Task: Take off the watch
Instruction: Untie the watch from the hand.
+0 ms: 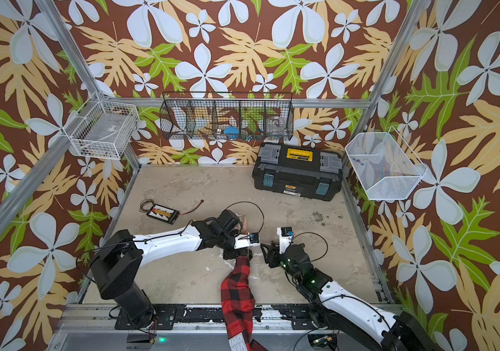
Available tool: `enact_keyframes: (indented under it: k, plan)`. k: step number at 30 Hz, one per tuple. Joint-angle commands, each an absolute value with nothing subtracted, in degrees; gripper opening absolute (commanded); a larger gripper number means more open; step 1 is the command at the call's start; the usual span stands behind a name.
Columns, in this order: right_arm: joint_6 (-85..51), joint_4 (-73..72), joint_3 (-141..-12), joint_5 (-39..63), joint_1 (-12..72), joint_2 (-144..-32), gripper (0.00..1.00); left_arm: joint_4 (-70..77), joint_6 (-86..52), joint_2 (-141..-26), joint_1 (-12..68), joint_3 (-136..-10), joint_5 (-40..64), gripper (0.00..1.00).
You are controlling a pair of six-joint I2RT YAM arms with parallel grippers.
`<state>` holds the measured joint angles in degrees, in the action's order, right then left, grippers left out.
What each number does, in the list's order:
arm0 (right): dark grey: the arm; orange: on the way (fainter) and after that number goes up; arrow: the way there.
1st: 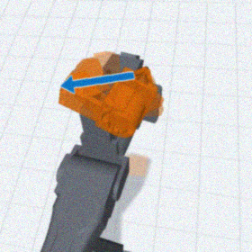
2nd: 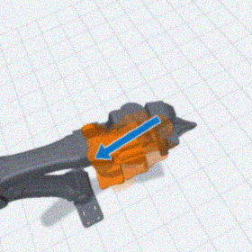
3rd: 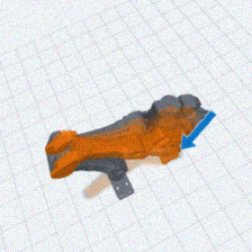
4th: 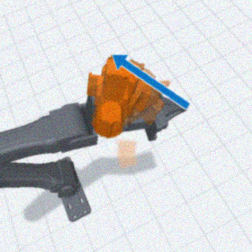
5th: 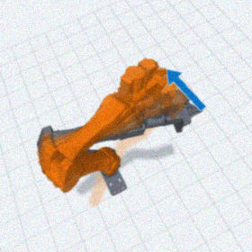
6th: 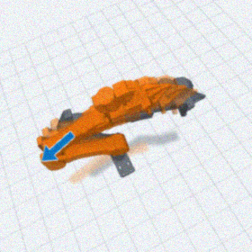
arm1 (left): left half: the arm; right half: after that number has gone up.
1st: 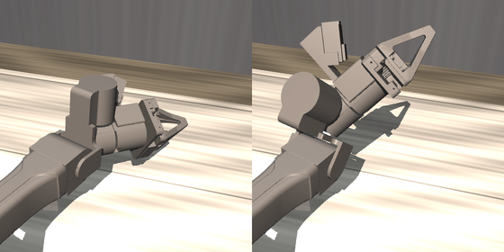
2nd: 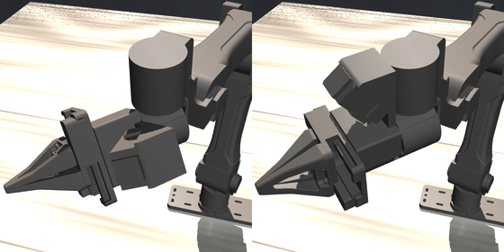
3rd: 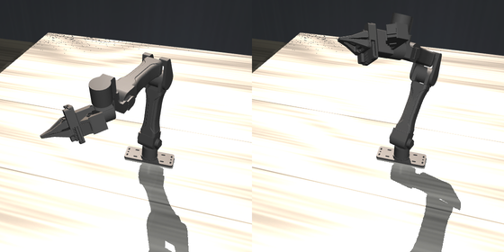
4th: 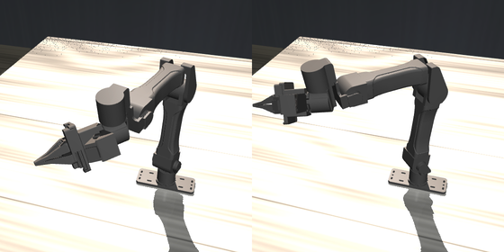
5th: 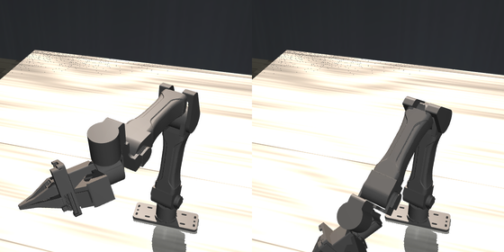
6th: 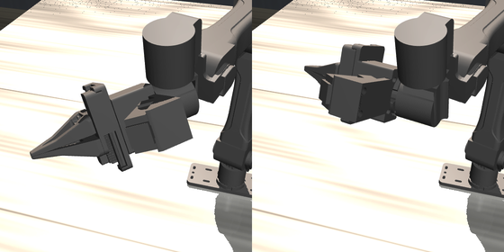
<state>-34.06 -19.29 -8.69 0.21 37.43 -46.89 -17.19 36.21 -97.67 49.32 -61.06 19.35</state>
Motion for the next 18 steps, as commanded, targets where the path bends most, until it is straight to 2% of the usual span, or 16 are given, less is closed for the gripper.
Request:
enact_keyframes:
  k: [1,5,11,18]
  plan:
    - [-33.8,-21.0,-8.8,0.6,37.4,-47.0,0.57,-19.0,36.1,-98.7,49.3,-61.5,19.7,0.34]
    - [-33.8,-21.6,-8.4,0.7,37.4,-47.1,0.57,-19.2,35.9,-99.6,49.3,-61.9,19.2,0.34]
    - [-32.3,-23.3,-8.0,2.0,37.4,-47.9,0.56,-19.1,36.0,-99.0,49.3,-61.4,18.2,0.25]
    - [-26.1,-30.5,-7.2,3.9,37.7,-52.3,0.54,-18.0,34.3,-97.9,48.7,-61.1,17.7,0.21]
